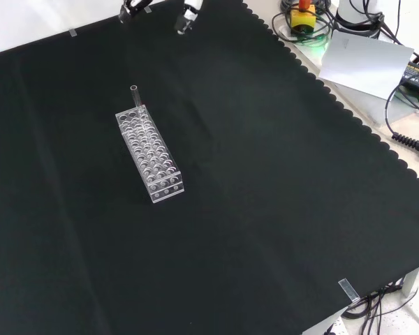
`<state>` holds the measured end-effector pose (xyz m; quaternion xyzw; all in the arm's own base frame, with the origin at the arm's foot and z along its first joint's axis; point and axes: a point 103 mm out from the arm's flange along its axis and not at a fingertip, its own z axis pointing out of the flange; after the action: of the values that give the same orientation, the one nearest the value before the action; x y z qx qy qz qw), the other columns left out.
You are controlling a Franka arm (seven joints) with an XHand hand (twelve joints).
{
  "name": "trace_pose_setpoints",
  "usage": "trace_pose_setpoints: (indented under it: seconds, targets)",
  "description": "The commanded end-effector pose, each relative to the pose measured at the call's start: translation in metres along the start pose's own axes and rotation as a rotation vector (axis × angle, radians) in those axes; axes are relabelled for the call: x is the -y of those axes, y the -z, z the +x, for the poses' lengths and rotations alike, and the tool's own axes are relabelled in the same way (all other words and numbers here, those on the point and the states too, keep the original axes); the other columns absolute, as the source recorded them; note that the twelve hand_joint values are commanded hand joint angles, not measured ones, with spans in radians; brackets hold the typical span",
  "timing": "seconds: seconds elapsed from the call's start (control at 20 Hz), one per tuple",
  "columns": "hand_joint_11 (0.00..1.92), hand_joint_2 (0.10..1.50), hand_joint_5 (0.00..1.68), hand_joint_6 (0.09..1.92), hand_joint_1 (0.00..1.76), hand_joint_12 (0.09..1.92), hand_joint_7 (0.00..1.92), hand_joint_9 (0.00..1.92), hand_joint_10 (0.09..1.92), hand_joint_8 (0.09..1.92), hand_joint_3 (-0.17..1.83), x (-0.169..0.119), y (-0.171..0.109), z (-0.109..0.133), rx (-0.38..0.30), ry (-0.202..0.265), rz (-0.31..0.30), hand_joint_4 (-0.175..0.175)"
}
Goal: Pick up the test tube.
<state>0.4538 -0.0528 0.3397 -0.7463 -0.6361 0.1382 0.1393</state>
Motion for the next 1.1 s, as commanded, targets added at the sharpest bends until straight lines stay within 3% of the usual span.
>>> trace_pose_setpoints:
  seconds: [0.05,0.55,1.1]
  targets:
    - [0.00,0.90,0.12,0.09,0.55,1.49,0.00,0.00,0.84,0.67,0.29,-0.057,-0.023,-0.007,-0.049,-0.017,0.048,-0.068]
    - [0.00,0.90,0.13,0.09,0.56,1.51,0.00,0.00,0.87,0.70,0.28,-0.102,-0.053,-0.012,-0.015,-0.033,0.121,-0.070]
    - [0.00,0.90,0.16,0.09,0.61,1.52,0.03,0.01,0.93,0.81,0.28,-0.123,-0.076,-0.016,-0.020,-0.049,0.169,-0.077]
